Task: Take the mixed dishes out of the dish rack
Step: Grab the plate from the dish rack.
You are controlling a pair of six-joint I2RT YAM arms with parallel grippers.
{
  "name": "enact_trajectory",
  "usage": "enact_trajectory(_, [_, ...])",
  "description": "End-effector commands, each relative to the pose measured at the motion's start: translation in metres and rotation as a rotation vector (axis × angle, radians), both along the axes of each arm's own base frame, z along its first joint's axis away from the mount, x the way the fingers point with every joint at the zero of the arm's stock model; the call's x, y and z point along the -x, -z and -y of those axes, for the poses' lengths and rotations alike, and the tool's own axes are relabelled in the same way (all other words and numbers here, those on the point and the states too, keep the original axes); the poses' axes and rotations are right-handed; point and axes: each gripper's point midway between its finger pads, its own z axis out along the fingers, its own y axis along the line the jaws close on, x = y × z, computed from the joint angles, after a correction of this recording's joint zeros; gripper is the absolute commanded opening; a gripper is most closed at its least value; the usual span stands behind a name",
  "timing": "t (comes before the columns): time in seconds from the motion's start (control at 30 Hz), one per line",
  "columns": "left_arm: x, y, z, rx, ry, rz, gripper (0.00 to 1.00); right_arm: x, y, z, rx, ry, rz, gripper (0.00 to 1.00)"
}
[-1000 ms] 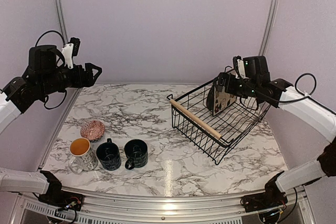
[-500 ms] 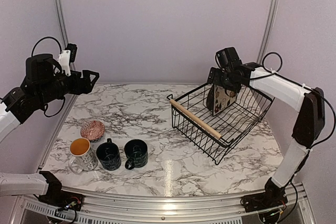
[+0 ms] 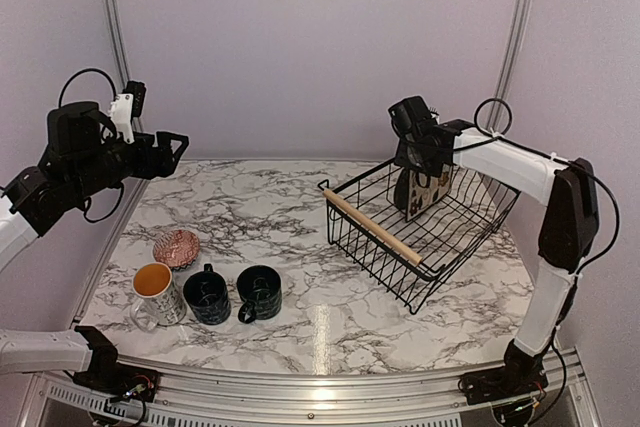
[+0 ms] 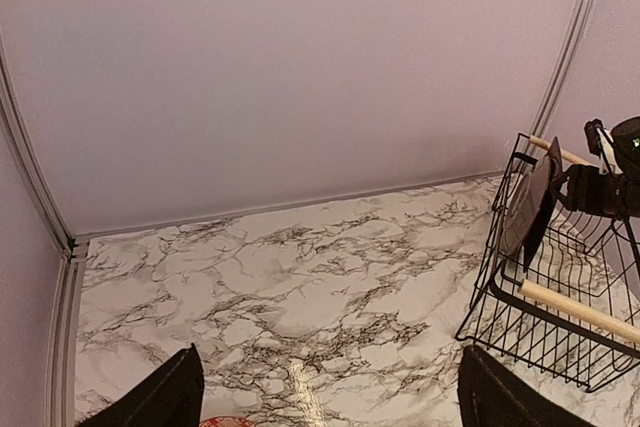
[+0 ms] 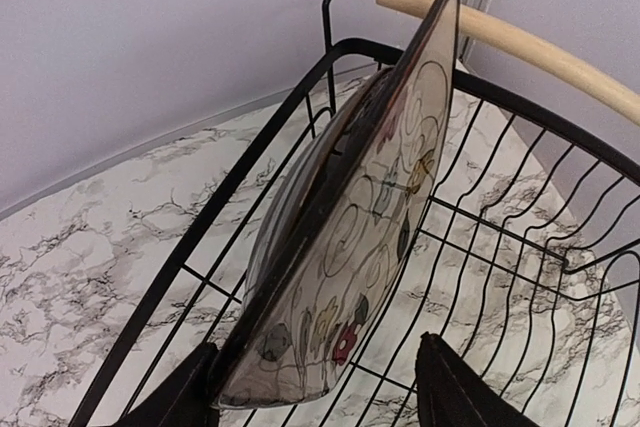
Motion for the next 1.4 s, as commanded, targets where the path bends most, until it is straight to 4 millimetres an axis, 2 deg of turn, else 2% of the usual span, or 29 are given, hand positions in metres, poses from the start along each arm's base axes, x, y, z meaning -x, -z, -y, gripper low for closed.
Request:
enact_trajectory(0.0, [-0.003, 0.005, 0.001, -0.005, 0.003, -0.001, 0.90, 0.004, -0.009, 0.008, -0.008, 0.067, 0.041, 0.63])
enact_trajectory(0.17, [-0.004, 0.007, 0.003, -0.006, 0.007, -0.007, 0.91, 0.007, -0.007, 0.012, -0.022, 0.095, 0.045, 0.63])
enact_trajectory(0.57, [-0.005, 0.011, 0.006, -0.007, 0.022, -0.024, 0.91, 0.018, -0.026, 0.011, -0.063, 0.035, 0.096, 0.66])
enact_trajectory(0.73, [-0.006, 0.013, 0.009, -0.005, 0.031, -0.031, 0.91, 0.020, -0.022, 0.010, -0.092, 0.000, 0.100, 0.67])
enact_trajectory(0.9, [-0.007, 0.015, 0.010, -0.007, 0.033, -0.037, 0.91, 0.020, -0.017, 0.011, -0.103, 0.000, 0.084, 0.53])
enact_trajectory(1.17, [-0.007, 0.016, 0.012, -0.003, 0.042, -0.043, 0.91, 0.029, -0.008, 0.025, -0.092, 0.069, 0.055, 0.48])
enact_trajectory(1.37, [-0.007, 0.017, 0.012, -0.005, 0.043, -0.047, 0.91, 0.035, -0.003, 0.034, -0.048, 0.100, 0.038, 0.48])
